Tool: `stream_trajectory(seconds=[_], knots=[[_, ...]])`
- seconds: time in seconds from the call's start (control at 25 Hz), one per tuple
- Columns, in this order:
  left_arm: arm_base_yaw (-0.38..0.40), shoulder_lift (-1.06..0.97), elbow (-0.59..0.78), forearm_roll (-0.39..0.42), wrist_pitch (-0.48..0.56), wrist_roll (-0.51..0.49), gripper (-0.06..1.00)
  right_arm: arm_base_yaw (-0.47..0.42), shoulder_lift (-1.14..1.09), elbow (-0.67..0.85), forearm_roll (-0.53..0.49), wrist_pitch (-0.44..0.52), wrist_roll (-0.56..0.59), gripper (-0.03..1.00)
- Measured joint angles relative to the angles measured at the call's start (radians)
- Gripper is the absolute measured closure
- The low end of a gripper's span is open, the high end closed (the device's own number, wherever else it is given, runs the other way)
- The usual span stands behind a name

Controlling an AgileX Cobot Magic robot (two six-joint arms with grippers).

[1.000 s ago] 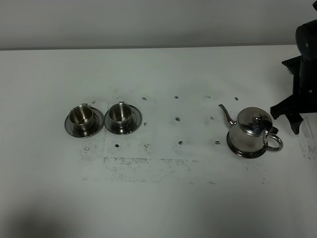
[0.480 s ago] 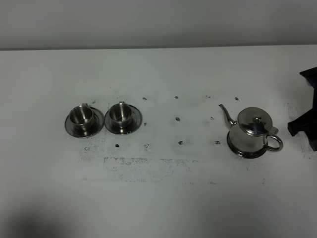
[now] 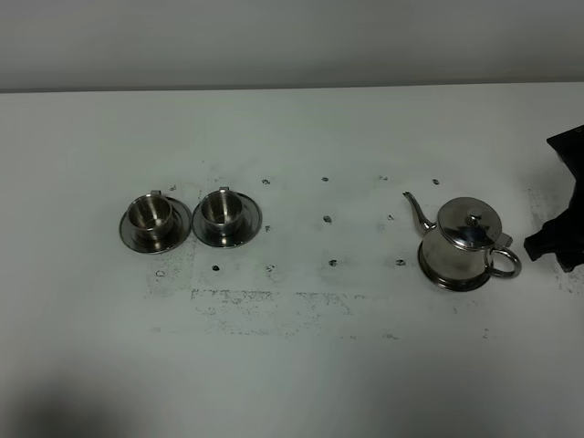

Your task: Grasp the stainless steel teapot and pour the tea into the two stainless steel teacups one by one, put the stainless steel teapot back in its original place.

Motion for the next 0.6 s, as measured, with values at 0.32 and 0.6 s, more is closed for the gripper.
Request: stream_trajectory(seconds=[0.32,0.6], knots=[[0.0,0.0,0.0,0.0,0.0,0.001,0.3,0.0,0.1,0.001,-0.176,-0.062,0.208,0.38],[0.0,0.0,0.0,0.0,0.0,0.001,0.3,0.026,0.102,0.001,-0.157,-0.117,0.208,0.38]])
